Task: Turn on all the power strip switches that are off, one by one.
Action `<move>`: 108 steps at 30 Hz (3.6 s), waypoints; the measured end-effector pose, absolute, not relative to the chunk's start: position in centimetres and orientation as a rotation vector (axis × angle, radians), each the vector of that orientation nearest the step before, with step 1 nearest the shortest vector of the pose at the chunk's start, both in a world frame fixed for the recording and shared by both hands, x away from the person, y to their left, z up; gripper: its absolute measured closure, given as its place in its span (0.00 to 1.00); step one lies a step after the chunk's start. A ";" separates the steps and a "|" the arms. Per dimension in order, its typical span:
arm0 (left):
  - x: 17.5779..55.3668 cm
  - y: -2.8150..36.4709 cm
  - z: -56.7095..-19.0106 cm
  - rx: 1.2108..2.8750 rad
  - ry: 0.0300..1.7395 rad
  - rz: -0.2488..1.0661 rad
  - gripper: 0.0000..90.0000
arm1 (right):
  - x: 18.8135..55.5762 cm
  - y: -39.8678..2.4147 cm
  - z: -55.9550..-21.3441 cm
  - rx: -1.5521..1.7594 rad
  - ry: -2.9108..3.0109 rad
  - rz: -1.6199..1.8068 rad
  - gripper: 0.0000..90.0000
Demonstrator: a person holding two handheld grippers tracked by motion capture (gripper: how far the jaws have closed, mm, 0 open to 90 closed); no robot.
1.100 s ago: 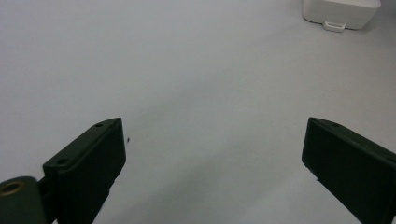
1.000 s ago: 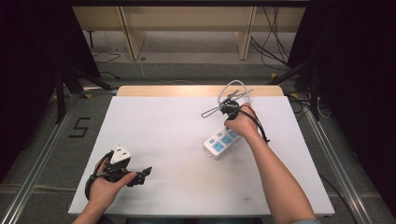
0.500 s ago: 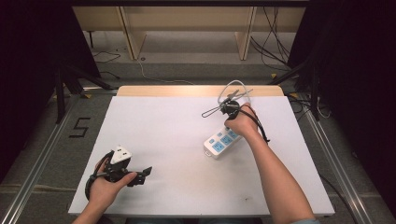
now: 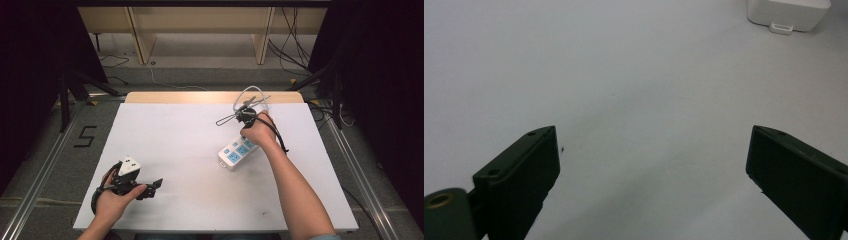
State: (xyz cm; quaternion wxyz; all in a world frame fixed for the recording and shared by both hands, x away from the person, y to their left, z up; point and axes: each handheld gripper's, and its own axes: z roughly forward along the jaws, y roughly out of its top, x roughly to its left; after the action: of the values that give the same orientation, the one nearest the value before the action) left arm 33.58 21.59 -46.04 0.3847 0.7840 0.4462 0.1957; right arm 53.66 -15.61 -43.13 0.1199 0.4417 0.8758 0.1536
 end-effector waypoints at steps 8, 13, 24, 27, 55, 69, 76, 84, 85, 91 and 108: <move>33.6 21.6 -46.1 1.996 1.134 0.504 0.08 | 53.6 -15.6 -43.2 1.306 2.551 0.448 1.00; 33.6 21.6 -46.0 1.993 1.136 0.501 0.08 | 53.6 -15.5 -43.3 1.318 2.546 0.445 1.00; 33.6 21.6 -46.1 1.989 1.138 0.497 0.08 | 53.6 -15.5 -43.4 1.307 2.538 0.449 1.00; 33.6 21.6 -46.1 1.987 1.140 0.497 0.08 | 53.4 -15.4 -43.4 1.303 2.532 0.453 1.00; 33.7 21.6 -46.1 1.992 1.139 0.499 0.09 | 52.5 -15.5 -41.9 1.262 2.523 0.517 1.00; 33.7 21.5 -46.1 1.989 1.137 0.501 0.09 | 51.4 -14.5 -41.2 1.218 2.559 0.549 1.00; 33.7 21.5 -46.1 1.991 1.136 0.498 0.09 | 50.8 -13.9 -40.9 1.209 2.578 0.583 1.00; 33.7 21.4 -46.1 1.993 1.136 0.497 0.09 | 50.3 -13.4 -40.6 1.200 2.600 0.597 1.00; 33.7 21.4 -46.0 1.992 1.134 0.499 0.09 | 50.3 -13.4 -40.6 1.199 2.604 0.602 1.00; 33.7 21.4 -46.0 1.992 1.131 0.499 0.09 | 50.0 -13.0 -40.6 1.185 2.625 0.599 1.00; 33.8 21.4 -46.0 1.993 1.129 0.498 0.09 | 49.5 -12.2 -41.6 1.165 2.676 0.579 1.00</move>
State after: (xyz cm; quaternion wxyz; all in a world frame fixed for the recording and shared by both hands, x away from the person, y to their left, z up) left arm 33.78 21.40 -46.04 0.3880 0.7836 0.4439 0.1959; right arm 49.46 -12.21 -41.55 0.0828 0.3902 0.8963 0.1939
